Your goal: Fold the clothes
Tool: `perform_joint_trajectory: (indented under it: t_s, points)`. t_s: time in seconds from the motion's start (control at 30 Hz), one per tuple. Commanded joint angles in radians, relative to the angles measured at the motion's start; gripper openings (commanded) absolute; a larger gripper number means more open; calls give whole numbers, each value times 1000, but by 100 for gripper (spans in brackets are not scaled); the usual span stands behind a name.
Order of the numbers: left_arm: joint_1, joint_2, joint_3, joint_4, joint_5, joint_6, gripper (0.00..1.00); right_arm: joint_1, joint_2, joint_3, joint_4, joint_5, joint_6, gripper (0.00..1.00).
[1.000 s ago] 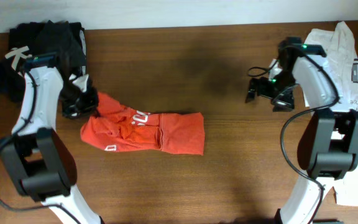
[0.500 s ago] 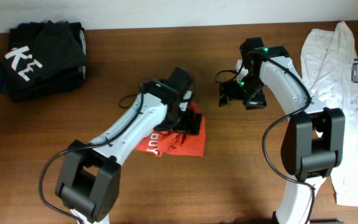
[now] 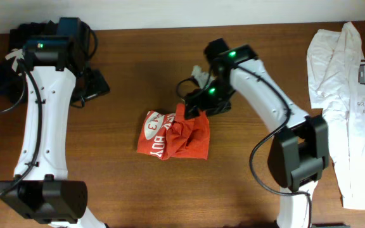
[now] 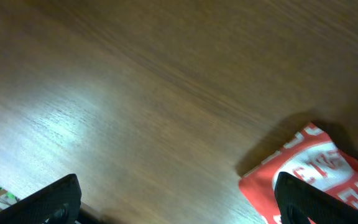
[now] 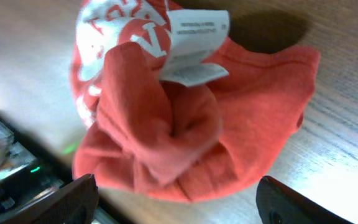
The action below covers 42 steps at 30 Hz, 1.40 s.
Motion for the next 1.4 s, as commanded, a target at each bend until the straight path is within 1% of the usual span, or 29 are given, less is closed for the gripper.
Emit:
perform_joint_trajectory:
  t_s: [0.0, 0.07, 0.1, 0.13, 0.23, 0.27, 0.3, 0.37, 0.4, 0.43, 0.47, 0.5, 0.57, 0.63, 0.67, 0.7, 0.73, 0.77, 0.83, 0.87, 0.93, 1.07, 1.17, 1.23, 1.27, 1.3, 1.37]
  points:
    - [0, 5, -109, 47, -21, -13, 99, 64, 0, 23, 31, 119, 73, 86]
    - [-2, 5, -182, 100, -17, -13, 99, 91, 0, 21, 64, 118, 74, 85]
    - [-2, 5, -211, 117, -16, -13, 99, 100, 0, 21, 92, 119, 77, 83]
    - [-2, 5, -229, 127, -16, -13, 99, 106, 0, 12, 120, 123, 101, 78]
    - [-2, 5, -237, 126, -16, -13, 99, 116, 32, 0, 162, 167, 154, 75]
    - [-3, 5, -237, 127, -9, -13, 99, 116, 56, -1, 176, 171, 161, 61]
    - [-3, 5, -237, 127, -9, -13, 99, 114, 58, -1, 174, 219, 179, 51]
    - [-3, 5, -237, 126, -9, -13, 99, 101, 56, 11, 132, 339, 205, 36]
    - [-3, 5, -237, 127, -9, -13, 99, 80, 56, 12, 102, 354, 204, 26]
    - [-3, 5, -237, 126, -9, -13, 99, 48, 56, 12, 59, 366, 204, 22]
    - [-3, 5, -237, 126, -8, -13, 99, 28, 56, 12, 21, 428, 203, 41]
    - [-3, 5, -237, 126, 0, -13, 99, 14, 56, 12, -16, 491, 201, 51]
    - [-3, 5, -237, 126, 2, -13, 99, -21, 56, 13, -83, 533, 202, 56]
    - [-3, 5, -237, 126, 2, -13, 99, -65, 56, 45, -164, 464, 204, 56]
    - [-3, 5, -237, 126, 3, -13, 99, -77, 56, 84, -208, 363, 173, 56]
    - [-3, 5, -237, 126, 2, -13, 99, -82, 51, 137, -248, 226, 60, 56]
    - [-3, 5, -237, 126, 2, -13, 99, -77, 42, 199, -276, 97, -14, 59]
    - [-3, 5, -237, 126, 2, -13, 99, -66, 35, 227, -285, 53, -31, 61]
    - [-3, 5, -237, 131, 3, -13, 99, 21, 29, 225, -293, 84, -33, 66]
    - [-3, 5, -237, 136, 2, -13, 99, 75, 29, 209, -287, 117, -32, 71]
    - [-3, 5, -237, 136, 2, -13, 99, 191, 29, 153, -227, 265, 108, 73]
    - [-3, 5, -237, 137, 2, -6, 99, 293, 30, 76, -113, 279, 166, 71]
    - [-3, 5, -237, 137, 2, -5, 99, 293, 30, -4, -2, 293, 212, 60]
    - [-3, 5, -237, 137, 2, -5, 99, 287, 30, -18, 10, 309, 213, 45]
    - [-3, 5, -237, 137, 2, -5, 99, 281, 30, -18, 3, 328, 214, 6]
    - [-3, 5, -237, 136, 2, -5, 99, 272, 30, -18, -18, 346, 231, 4]
    - [-3, 5, -237, 133, 2, -5, 99, 254, 27, -16, -113, 412, 252, 4]
